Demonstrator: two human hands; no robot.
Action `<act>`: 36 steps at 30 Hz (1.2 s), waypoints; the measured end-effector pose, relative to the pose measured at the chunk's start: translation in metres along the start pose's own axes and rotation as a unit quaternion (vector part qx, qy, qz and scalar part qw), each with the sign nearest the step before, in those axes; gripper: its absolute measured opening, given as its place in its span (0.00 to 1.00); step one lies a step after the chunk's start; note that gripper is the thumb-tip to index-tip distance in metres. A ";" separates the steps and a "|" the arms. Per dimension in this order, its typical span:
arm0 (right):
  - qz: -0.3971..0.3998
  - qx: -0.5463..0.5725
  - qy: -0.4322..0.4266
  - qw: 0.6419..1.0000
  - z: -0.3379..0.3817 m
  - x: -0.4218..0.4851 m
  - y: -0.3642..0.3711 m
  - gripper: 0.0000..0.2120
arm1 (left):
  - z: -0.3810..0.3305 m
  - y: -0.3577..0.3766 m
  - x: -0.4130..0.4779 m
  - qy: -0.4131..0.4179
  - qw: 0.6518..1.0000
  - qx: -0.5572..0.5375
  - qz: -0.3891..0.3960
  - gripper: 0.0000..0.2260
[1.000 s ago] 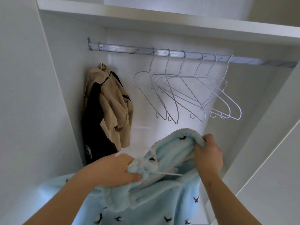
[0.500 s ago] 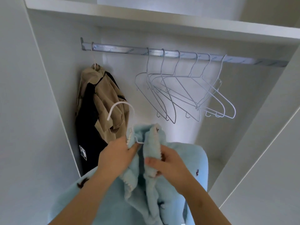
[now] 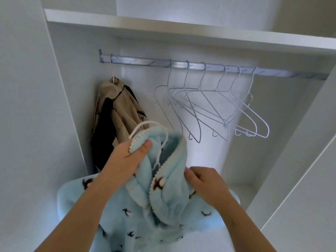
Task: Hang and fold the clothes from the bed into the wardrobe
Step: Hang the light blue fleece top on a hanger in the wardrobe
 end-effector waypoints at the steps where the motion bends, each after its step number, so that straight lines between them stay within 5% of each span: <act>1: 0.010 0.009 0.006 1.000 -0.002 -0.003 0.005 0.25 | -0.002 -0.007 0.006 0.013 0.999 0.018 -0.041 0.12; 3: 0.012 0.024 0.025 0.999 -0.007 -0.006 0.009 0.27 | -0.008 -0.026 0.017 0.031 0.989 0.038 -0.137 0.06; 6: 0.018 0.054 0.057 0.997 -0.006 -0.004 0.009 0.30 | 0.001 -0.042 0.023 -0.049 0.969 -0.097 -0.222 0.07; 8: 0.007 0.090 0.090 0.992 -0.009 -0.002 0.005 0.32 | 0.007 -0.025 0.018 -0.095 0.975 -0.125 -0.155 0.05; 11: -0.053 0.144 0.155 0.976 -0.025 -0.001 -0.008 0.30 | -0.001 0.019 -0.002 -0.120 0.963 -0.225 0.089 0.14; 12: -0.071 0.157 0.176 0.969 -0.030 -0.001 -0.012 0.30 | -0.007 0.019 -0.005 -0.065 0.968 -0.215 0.115 0.19; 14: -0.094 0.178 0.201 0.959 -0.036 -0.003 -0.018 0.30 | -0.017 -0.002 0.000 0.164 0.984 -0.056 0.032 0.20; 16: -0.100 0.193 0.203 0.955 -0.039 -0.002 -0.020 0.29 | -0.024 0.000 0.001 0.313 0.928 0.205 0.001 0.20; 19: -0.112 0.194 0.175 0.959 -0.038 0.000 -0.030 0.26 | 0.010 0.027 0.002 0.221 0.889 0.377 0.139 0.29; 22: -0.106 0.179 0.118 0.971 -0.027 0.002 -0.043 0.22 | 0.009 0.023 0.000 0.215 0.912 0.346 0.043 0.29; 26: 0.005 0.002 0.030 1.000 -0.003 0.006 -0.039 0.20 | -0.001 0.021 0.003 0.209 0.937 0.278 -0.036 0.28; 31: -0.019 0.100 0.122 0.987 -0.025 0.006 -0.043 0.20 | -0.001 0.047 0.005 0.203 0.925 0.321 0.029 0.21; 36: -0.021 0.126 0.197 0.972 -0.048 -0.003 -0.032 0.19 | 0.027 0.037 0.005 0.092 0.974 0.206 0.014 0.05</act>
Point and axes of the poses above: each hand's wrist, its own x-axis towards the middle knuckle, its own y-axis out of the palm, z = x × y, the point moved 8 cm from there along x, towards the middle knuckle, and after that the axes turned 11 degrees about -z, right-handed, at the moved point
